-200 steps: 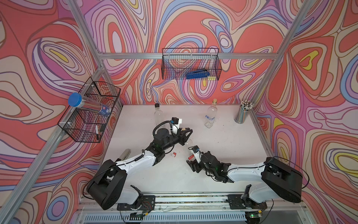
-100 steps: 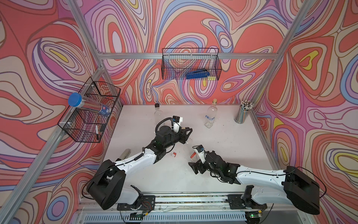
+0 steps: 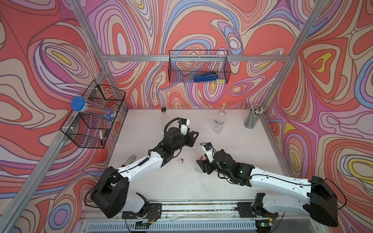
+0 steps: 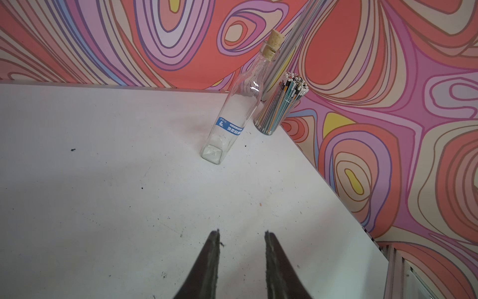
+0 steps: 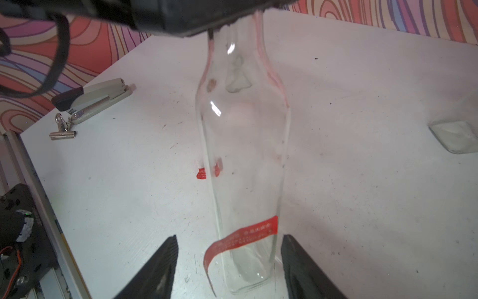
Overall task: Remove the label from the bottle
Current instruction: Tear open the label from the bottle.
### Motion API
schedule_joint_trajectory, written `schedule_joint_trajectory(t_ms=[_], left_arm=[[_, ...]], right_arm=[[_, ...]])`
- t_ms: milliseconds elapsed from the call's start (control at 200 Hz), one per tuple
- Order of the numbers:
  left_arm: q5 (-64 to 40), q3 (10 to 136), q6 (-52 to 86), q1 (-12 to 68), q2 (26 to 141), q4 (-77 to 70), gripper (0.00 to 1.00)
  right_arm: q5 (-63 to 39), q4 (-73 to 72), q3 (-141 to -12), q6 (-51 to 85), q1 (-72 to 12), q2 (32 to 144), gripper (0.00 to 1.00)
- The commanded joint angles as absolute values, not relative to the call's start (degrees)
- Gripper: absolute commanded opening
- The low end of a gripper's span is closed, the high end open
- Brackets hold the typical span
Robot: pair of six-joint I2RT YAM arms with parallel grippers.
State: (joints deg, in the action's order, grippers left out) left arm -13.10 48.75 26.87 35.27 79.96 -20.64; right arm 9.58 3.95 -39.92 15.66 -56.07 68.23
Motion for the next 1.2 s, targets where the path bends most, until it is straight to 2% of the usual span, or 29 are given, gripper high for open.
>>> schedule_joint_trajectory(t_ms=[0, 145, 275, 631, 706, 886, 1082, 1192], left_arm=[[-12.63, 49.96, 27.60, 35.36, 79.89, -19.51, 0.00], [-12.94, 49.38, 27.77, 35.38, 79.44, -20.07, 0.00], [-12.95, 49.38, 27.77, 35.33, 79.28, -19.78, 0.00], [-12.89, 49.60, 28.19, 35.38, 80.23, -19.51, 0.00], [-12.90, 49.63, 28.19, 35.33, 80.33, -19.75, 0.00], [-12.91, 49.49, 28.21, 35.38, 80.11, -19.78, 0.00], [-12.77, 49.30, 28.15, 35.33, 79.90, -19.86, 0.00], [-12.78, 49.22, 28.12, 35.37, 79.72, -19.95, 0.00]], right_arm=[[9.81, 5.98, -41.37, 15.06, -56.43, 69.77, 0.67], [10.68, 6.62, -41.09, 14.85, -56.36, 70.16, 0.70], [8.40, 6.89, -40.37, 15.09, -56.37, 69.72, 0.59], [6.80, 4.59, -37.36, 16.98, -56.36, 69.64, 0.57], [6.86, 4.26, -37.36, 16.79, -56.42, 70.34, 0.53], [6.63, 2.82, -37.18, 16.79, -56.38, 71.05, 0.34], [6.37, 2.46, -36.76, 17.09, -56.42, 71.28, 0.25], [6.50, 2.42, -36.49, 17.16, -56.36, 71.02, 0.25]])
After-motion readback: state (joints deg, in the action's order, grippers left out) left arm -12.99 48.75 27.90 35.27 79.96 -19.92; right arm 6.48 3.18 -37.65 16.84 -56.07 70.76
